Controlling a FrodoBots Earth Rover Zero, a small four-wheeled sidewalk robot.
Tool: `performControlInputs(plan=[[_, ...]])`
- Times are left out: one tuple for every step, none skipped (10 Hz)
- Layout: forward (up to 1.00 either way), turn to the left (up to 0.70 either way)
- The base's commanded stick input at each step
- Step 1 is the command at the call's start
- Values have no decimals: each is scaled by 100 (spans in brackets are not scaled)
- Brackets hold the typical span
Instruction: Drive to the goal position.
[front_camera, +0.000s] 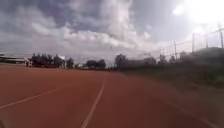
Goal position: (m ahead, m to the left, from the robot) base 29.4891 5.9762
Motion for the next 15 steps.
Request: performControlInputs(plan=[[70, 0], [70, 0], [70, 0], [70, 0], [70, 0], [70, 0], [70, 0], [70, 0], [70, 0], [70, 0], [70, 0], [70, 0], [70, 0], [70, 0], [70, 0]])
